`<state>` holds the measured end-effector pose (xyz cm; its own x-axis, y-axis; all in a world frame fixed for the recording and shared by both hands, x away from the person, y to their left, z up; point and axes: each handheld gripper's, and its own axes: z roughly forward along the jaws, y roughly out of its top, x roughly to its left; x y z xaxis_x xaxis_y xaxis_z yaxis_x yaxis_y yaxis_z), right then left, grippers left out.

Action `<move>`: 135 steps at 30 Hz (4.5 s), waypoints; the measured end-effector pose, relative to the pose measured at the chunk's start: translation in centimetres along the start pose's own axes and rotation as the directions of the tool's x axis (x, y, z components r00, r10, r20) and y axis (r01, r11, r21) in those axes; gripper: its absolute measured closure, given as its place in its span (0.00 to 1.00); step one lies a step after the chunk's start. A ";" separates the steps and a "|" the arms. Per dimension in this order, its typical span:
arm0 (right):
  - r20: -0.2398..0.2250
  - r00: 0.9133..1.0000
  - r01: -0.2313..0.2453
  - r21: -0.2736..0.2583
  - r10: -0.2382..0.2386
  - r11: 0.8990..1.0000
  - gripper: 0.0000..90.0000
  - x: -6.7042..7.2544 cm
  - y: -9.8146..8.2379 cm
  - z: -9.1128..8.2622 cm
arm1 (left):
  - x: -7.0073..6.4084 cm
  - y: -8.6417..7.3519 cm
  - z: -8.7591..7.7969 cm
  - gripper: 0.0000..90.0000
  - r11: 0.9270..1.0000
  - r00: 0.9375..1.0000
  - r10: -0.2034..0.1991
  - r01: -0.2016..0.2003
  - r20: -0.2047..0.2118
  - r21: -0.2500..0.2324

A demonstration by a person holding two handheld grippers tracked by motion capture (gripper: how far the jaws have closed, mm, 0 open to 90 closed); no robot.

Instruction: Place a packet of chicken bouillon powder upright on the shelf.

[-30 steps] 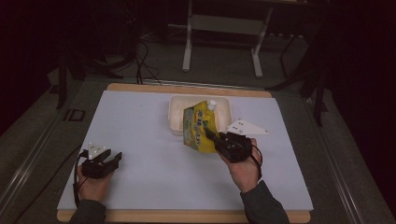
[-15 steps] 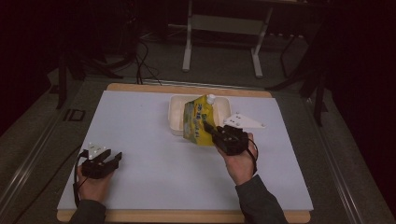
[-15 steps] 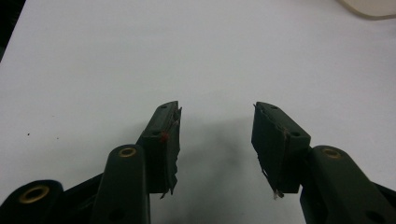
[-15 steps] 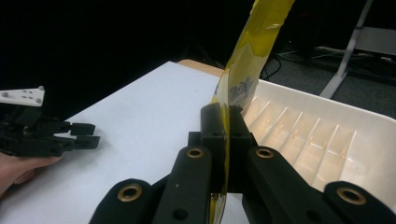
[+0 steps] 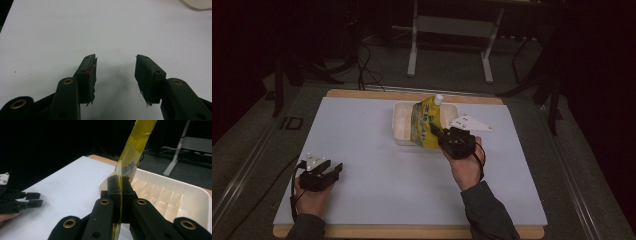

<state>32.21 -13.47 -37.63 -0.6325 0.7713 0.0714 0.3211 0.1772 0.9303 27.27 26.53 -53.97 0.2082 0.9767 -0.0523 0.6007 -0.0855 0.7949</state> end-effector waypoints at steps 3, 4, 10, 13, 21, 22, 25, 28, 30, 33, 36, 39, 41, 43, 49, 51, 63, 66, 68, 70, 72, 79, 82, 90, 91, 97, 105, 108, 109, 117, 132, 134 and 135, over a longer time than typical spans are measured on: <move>0.007 1.000 -0.002 0.001 0.002 1.000 1.00 -0.1 0.0 0.2 | 0.0 0.0 0.0 0.57 1.000 1.000 0.001 -0.001 0.000 0.000; 0.008 1.000 -0.003 0.001 0.003 1.000 1.00 -0.2 0.0 0.3 | 0.0 0.0 0.0 0.57 1.000 1.000 0.001 -0.001 0.000 0.000; 0.018 1.000 -0.008 -0.003 0.008 1.000 1.00 -0.4 -0.2 0.7 | 0.0 0.0 0.0 0.57 1.000 1.000 0.001 -0.001 0.000 0.001; 0.023 1.000 -0.007 -0.002 0.007 1.000 1.00 -0.4 -0.2 0.8 | 0.0 0.0 0.0 0.57 1.000 1.000 0.002 -0.002 0.000 0.000; 0.034 0.999 0.002 -0.003 -0.002 1.000 1.00 -0.6 -0.1 1.3 | 0.0 0.0 0.0 0.57 1.000 1.000 0.003 -0.003 0.000 -0.001; 0.035 0.999 0.003 -0.001 -0.003 1.000 1.00 -0.7 -0.1 1.3 | 0.0 0.0 0.0 0.57 1.000 1.000 0.003 -0.003 0.000 -0.001; 0.041 0.999 0.005 -0.001 -0.005 1.000 1.00 -0.7 -0.1 1.5 | 0.0 0.0 0.0 0.57 1.000 1.000 0.003 -0.003 0.000 0.000; 0.045 0.999 0.001 0.000 -0.001 1.000 1.00 -0.8 -0.2 1.7 | 0.0 0.0 0.0 0.57 1.000 1.000 0.002 -0.002 0.001 -0.001; 0.048 0.999 0.004 0.001 -0.004 1.000 1.00 -0.9 -0.2 1.9 | 0.0 0.0 0.0 0.57 1.000 1.000 0.001 -0.001 0.001 -0.001; 0.050 0.999 0.005 0.001 -0.005 1.000 1.00 -1.0 -0.1 2.0 | 0.0 0.0 0.0 0.57 1.000 1.000 0.001 -0.001 0.001 -0.001; 0.052 0.999 0.007 0.003 -0.007 1.000 1.00 -1.1 0.0 2.2 | 0.0 0.0 0.0 0.57 1.000 1.000 0.001 -0.001 0.001 -0.001; 0.054 0.998 0.013 0.005 -0.013 1.000 1.00 -1.2 0.1 2.3 | 0.0 0.0 0.0 0.57 1.000 1.000 0.001 -0.001 0.001 -0.001; 0.054 0.998 0.015 0.008 -0.015 1.000 1.00 -1.2 0.2 2.4 | 0.0 0.0 0.0 0.57 1.000 1.000 0.001 -0.001 0.001 -0.001; 0.055 0.998 0.019 0.007 -0.019 1.000 1.00 -1.3 0.3 2.5 | 0.0 0.0 0.0 0.57 1.000 1.000 0.002 -0.002 0.001 -0.001; 0.060 0.998 0.031 0.015 -0.032 0.999 1.00 -1.3 0.5 2.9 | 0.0 0.0 0.0 0.57 1.000 1.000 0.001 -0.001 0.001 -0.002; 0.062 0.997 0.037 0.018 -0.038 0.999 1.00 -1.3 0.5 3.1 | 0.0 0.0 0.0 0.57 1.000 1.000 0.000 0.000 0.001 -0.004; 0.060 0.997 0.041 0.025 -0.043 0.999 1.00 -1.2 0.7 3.9 | 0.0 0.0 0.0 0.57 1.000 1.000 0.000 0.000 0.002 -0.005; 0.059 0.997 0.044 0.026 -0.045 0.999 1.00 -1.2 0.7 4.0 | 0.0 0.0 0.0 0.57 1.000 1.000 0.000 0.000 0.003 -0.005; 0.059 0.997 0.045 0.028 -0.046 0.999 1.00 -1.2 0.7 4.2 | 0.0 0.0 0.0 0.57 1.000 1.000 -0.002 0.002 0.004 -0.006; 0.059 0.997 0.044 0.029 -0.045 0.999 1.00 -1.2 0.7 4.2 | 0.0 0.0 0.0 0.57 1.000 1.000 -0.002 0.002 0.004 -0.006; 0.060 0.997 0.045 0.031 -0.047 0.998 1.00 -1.3 0.6 4.4 | 0.0 0.0 0.0 0.57 1.000 1.000 -0.002 0.002 0.004 -0.006; 0.056 0.997 0.050 0.037 -0.052 0.998 1.00 -1.3 0.5 4.8 | 0.0 0.0 0.0 0.57 1.000 1.000 -0.001 0.001 0.001 -0.002; 0.057 0.997 0.052 0.037 -0.054 0.998 1.00 -1.3 0.5 4.9 | 0.0 0.0 0.0 0.57 1.000 1.000 -0.001 0.001 0.001 -0.003; 0.052 0.997 0.056 0.040 -0.058 0.998 1.00 -1.2 0.7 5.3 | 0.0 0.0 0.0 0.57 1.000 1.000 -0.001 0.001 0.003 -0.005; 0.053 0.997 0.057 0.042 -0.059 0.997 1.00 -1.2 0.7 5.3 | 0.0 0.0 0.0 0.57 1.000 1.000 -0.001 0.001 0.003 -0.005; 0.050 0.997 0.062 0.052 -0.065 0.997 1.00 -1.3 0.8 5.4 | 0.0 0.0 0.0 0.57 1.000 1.000 0.000 0.000 0.004 -0.007; 0.048 0.997 0.057 0.076 -0.061 0.995 1.00 -1.6 0.9 6.1 | 0.0 0.0 0.0 0.57 1.000 1.000 -0.002 0.002 0.004 -0.007; 0.045 0.997 0.063 0.093 -0.067 0.994 1.00 -1.6 0.8 6.5 | 0.0 0.0 0.0 0.57 1.000 1.000 -0.001 0.001 0.004 -0.007; 0.043 0.997 0.064 0.099 -0.069 0.993 1.00 -1.6 0.8 6.6 | 0.0 0.0 0.0 0.57 1.000 1.000 -0.001 0.001 0.005 -0.006; 0.042 0.997 0.054 0.143 -0.060 0.988 1.00 -1.8 1.2 7.3 | 0.0 0.0 0.0 0.57 1.000 1.000 -0.001 0.001 0.006 -0.006; 0.045 0.999 0.013 0.165 -0.021 0.986 0.87 -2.1 1.5 7.9 | 0.0 0.0 0.0 0.57 1.000 1.000 0.001 -0.001 0.005 -0.007; 0.039 0.999 0.008 0.162 -0.015 0.987 0.84 -2.1 1.4 8.0 | 0.0 0.0 0.0 0.57 1.000 1.000 0.001 -0.001 0.006 -0.007; 0.037 0.999 0.010 0.164 -0.016 0.986 0.81 -2.1 1.3 8.0 | 0.0 0.0 0.0 0.57 1.000 1.000 0.002 -0.002 0.005 -0.006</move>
<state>39.60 -9.94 -39.46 -0.6112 0.7903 0.0430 0.4261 0.2827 0.8594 27.23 26.59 -53.97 0.2133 0.9755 -0.0542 0.5955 -0.0858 0.7988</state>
